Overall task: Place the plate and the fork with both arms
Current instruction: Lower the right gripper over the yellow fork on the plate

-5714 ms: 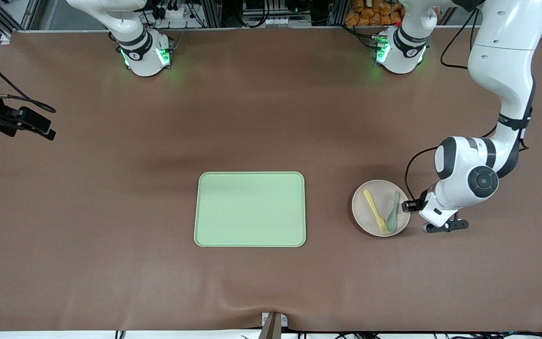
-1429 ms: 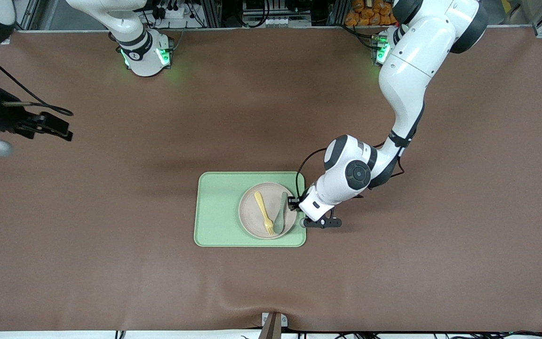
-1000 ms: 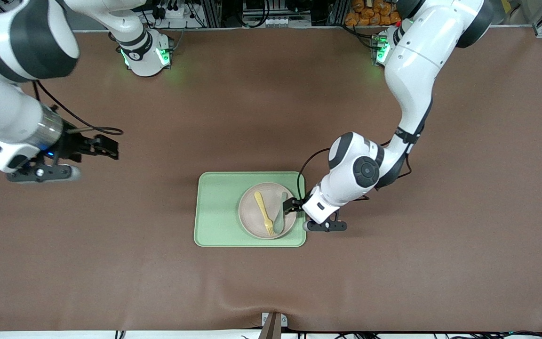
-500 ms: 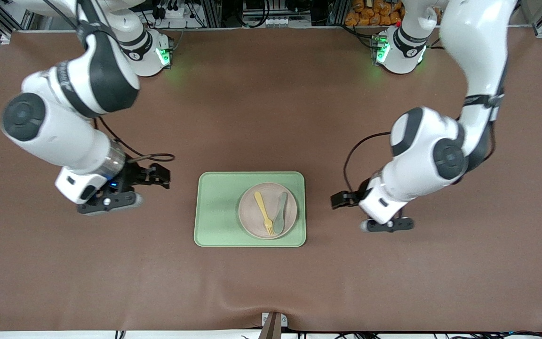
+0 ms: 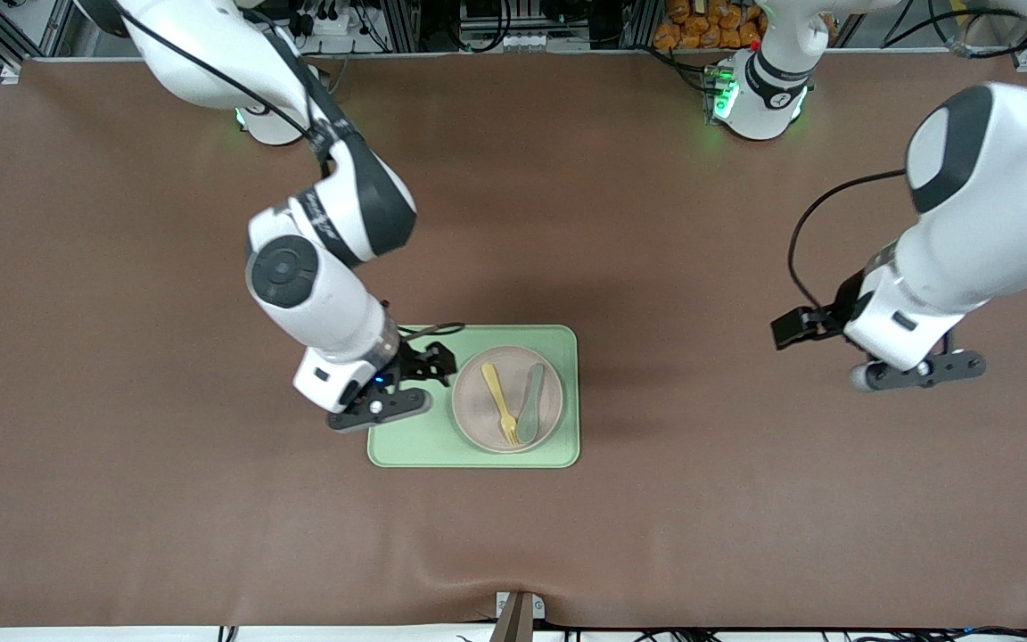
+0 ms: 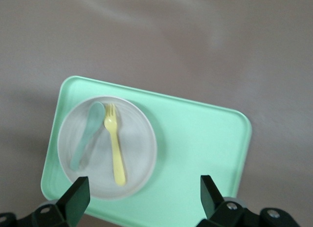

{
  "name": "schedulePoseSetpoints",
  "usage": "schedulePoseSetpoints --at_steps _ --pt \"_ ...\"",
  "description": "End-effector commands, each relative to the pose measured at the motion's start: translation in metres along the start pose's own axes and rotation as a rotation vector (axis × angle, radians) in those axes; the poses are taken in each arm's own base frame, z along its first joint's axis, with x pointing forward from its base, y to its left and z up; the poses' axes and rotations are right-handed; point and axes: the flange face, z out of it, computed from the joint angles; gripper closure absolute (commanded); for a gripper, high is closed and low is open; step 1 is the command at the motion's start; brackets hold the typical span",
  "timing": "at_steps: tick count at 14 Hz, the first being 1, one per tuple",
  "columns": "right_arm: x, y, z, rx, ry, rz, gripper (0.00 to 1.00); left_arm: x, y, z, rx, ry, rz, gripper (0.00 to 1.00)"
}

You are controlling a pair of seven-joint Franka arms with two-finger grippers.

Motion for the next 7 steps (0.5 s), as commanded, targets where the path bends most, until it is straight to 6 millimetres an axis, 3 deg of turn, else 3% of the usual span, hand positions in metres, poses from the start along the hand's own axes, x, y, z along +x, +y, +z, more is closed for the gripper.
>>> schedulePoseSetpoints --at_steps 1,4,5,7 --pt "0.012 -0.012 0.044 -0.004 0.048 -0.015 0.00 -0.029 -0.022 -0.020 0.039 0.019 0.001 0.00" --pt "0.001 -0.029 0.100 -0.031 0.054 -0.066 0.02 -0.035 -0.041 -0.048 0.049 0.018 -0.021 0.00" --pt "-0.003 -0.035 0.108 -0.047 0.051 -0.090 0.07 -0.036 -0.051 -0.055 0.052 0.014 -0.038 0.00" --pt "-0.010 -0.047 0.125 -0.060 0.037 -0.118 0.08 -0.038 -0.059 -0.069 0.060 0.026 -0.032 0.00"
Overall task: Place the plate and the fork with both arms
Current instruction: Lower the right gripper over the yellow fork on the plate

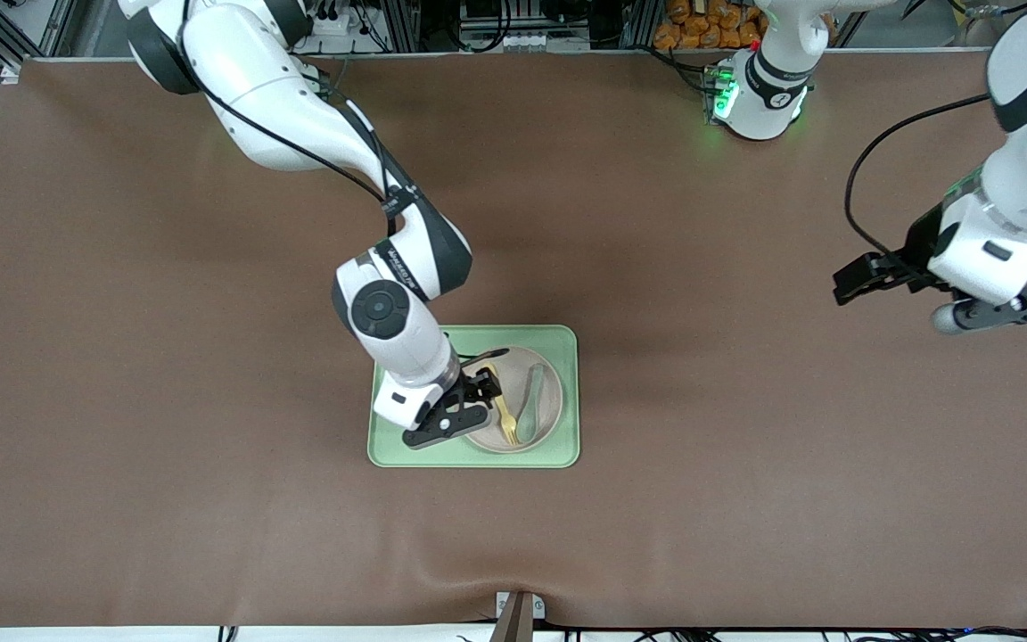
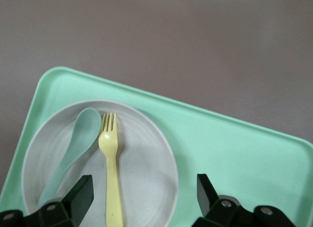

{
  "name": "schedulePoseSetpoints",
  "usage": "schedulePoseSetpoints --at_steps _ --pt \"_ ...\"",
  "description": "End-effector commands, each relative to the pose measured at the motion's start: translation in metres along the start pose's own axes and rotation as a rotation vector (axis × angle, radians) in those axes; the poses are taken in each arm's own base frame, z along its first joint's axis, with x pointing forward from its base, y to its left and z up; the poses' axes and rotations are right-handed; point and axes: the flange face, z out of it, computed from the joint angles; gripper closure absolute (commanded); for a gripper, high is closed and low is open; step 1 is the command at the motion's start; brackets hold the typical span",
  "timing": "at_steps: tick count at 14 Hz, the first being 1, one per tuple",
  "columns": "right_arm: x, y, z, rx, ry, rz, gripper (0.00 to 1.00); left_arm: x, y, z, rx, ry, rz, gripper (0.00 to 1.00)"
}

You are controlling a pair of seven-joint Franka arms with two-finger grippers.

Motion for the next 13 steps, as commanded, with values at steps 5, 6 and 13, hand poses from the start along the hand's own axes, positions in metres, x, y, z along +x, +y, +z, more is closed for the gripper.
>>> schedulePoseSetpoints --at_steps 5,6,13 --pt "-0.013 -0.035 0.036 -0.091 -0.011 -0.082 0.10 -0.017 -0.020 -0.039 0.051 0.023 0.054 0.00" --pt "-0.015 -0.035 0.041 -0.095 -0.018 -0.086 0.12 -0.023 -0.020 -0.043 0.056 0.014 0.056 0.00" --pt "-0.029 -0.047 0.067 -0.119 -0.046 -0.123 0.21 -0.037 -0.018 -0.060 0.036 0.017 0.069 0.00"
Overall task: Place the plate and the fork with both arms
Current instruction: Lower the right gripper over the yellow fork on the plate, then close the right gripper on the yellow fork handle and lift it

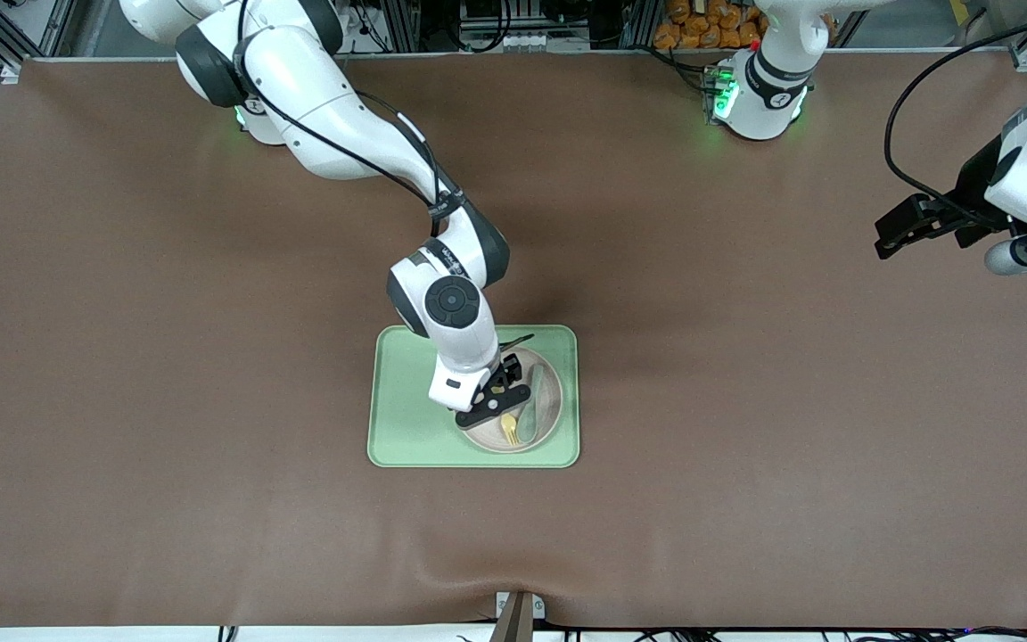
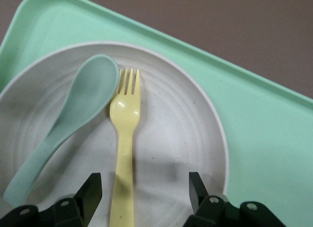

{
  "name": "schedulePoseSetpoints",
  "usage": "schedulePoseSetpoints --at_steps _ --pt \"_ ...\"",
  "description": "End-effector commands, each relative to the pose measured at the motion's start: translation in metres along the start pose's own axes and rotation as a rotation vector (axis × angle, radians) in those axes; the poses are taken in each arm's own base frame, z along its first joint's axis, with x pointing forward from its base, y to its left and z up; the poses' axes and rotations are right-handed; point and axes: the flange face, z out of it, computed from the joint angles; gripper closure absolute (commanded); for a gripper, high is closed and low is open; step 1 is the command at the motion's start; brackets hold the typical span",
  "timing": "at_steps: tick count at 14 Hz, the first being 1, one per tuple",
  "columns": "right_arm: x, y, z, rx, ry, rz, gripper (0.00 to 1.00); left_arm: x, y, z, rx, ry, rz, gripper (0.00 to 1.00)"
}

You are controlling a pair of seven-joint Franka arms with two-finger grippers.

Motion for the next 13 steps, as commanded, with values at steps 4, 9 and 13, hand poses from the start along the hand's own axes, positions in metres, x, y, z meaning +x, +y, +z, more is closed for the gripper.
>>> schedulePoseSetpoints --at_steps 4,9,13 --pt "0.0030 -0.0044 0.0048 -0.028 0.006 -0.013 0.25 -0.0095 -0.0031 -0.0134 0.001 0.010 0.020 0.00" --pt "0.0012 -0.0078 0.0072 -0.049 0.005 -0.037 0.31 -0.0095 -0.0029 -0.0141 -0.001 0.011 0.022 0.00" --pt "-0.0008 -0.0104 0.0092 -0.068 0.002 -0.058 0.36 -0.0093 -0.0037 -0.0134 0.000 0.010 0.020 0.00"
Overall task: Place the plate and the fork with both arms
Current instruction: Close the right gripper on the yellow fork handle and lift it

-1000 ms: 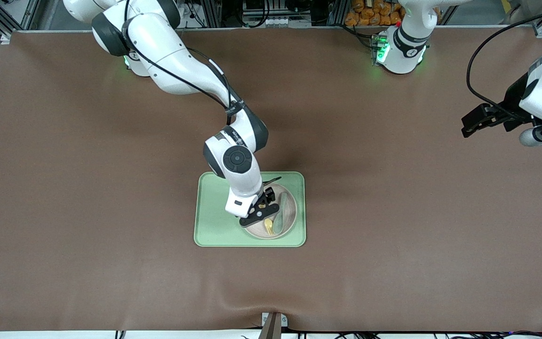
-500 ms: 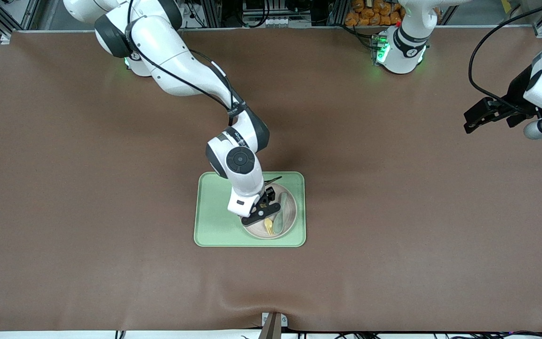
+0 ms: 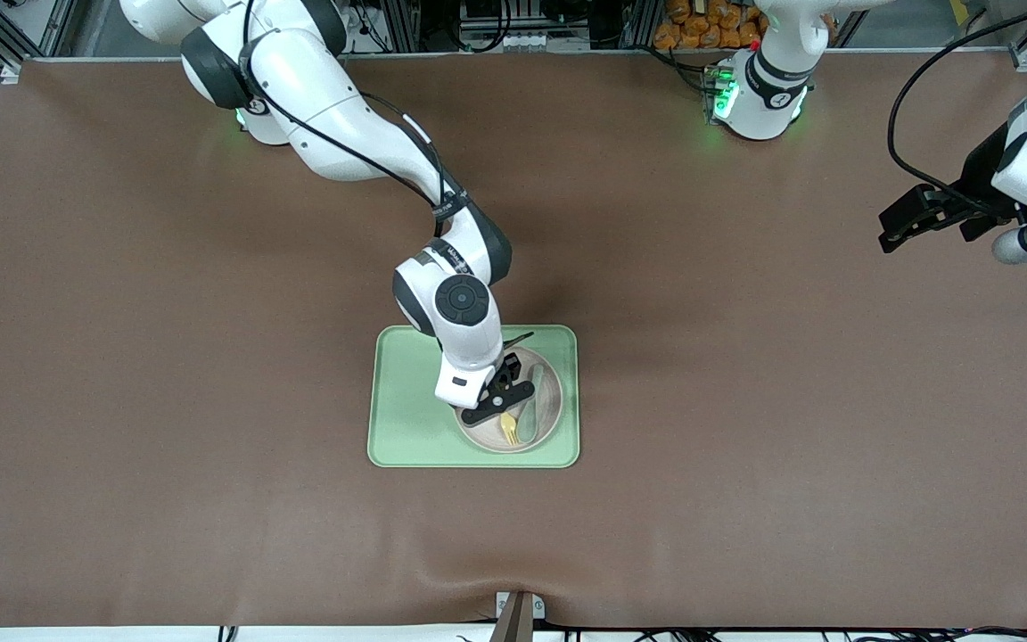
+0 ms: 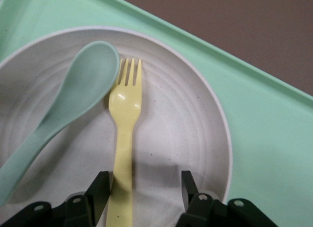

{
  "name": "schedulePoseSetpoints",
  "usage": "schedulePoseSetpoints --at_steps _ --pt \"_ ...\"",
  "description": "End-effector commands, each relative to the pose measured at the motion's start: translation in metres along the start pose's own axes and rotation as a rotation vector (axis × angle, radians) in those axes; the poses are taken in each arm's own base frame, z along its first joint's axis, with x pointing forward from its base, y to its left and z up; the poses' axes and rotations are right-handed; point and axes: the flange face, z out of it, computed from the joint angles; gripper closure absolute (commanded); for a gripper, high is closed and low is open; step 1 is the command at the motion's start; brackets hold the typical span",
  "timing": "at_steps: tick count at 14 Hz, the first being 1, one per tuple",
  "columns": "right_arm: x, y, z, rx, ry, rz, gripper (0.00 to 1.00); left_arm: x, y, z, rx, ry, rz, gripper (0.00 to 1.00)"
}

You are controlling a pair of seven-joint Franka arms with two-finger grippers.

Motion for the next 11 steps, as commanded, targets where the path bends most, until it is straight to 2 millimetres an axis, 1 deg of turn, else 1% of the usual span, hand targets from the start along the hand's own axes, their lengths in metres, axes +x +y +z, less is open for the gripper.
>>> schedulePoseSetpoints --at_steps 1,3,5,6,8,9,10,11 --pt "0.003 -0.006 0.004 -0.030 0.006 -0.018 0.39 -0.006 -0.003 -0.007 0.000 -0.001 0.021 0.00" --pt "0.003 -0.007 0.003 -0.030 0.006 -0.019 0.48 -0.006 0.000 -0.007 0.001 -0.001 0.027 0.00" --pt "0.003 -0.007 0.002 -0.030 0.006 -0.020 0.64 -0.006 0.002 -0.006 0.000 -0.003 0.030 0.00" --pt "0.003 -0.006 0.002 -0.029 0.006 -0.016 0.76 -0.006 0.000 -0.006 0.000 -0.003 0.027 0.00" --pt "0.003 -0.006 0.001 -0.029 0.006 -0.016 0.88 -0.006 0.001 -0.005 0.000 -0.004 0.029 0.00" --pt "0.003 -0.006 0.000 -0.029 0.002 -0.015 0.89 -0.006 0.001 -0.006 0.000 -0.003 0.029 0.00" --pt "0.004 -0.006 -0.003 -0.029 -0.010 -0.014 0.93 -0.006 0.001 -0.006 0.000 -0.003 0.027 0.00" --pt "0.004 -0.006 -0.007 -0.030 -0.022 -0.011 0.93 -0.006 0.000 -0.006 0.000 -0.003 0.027 0.00"
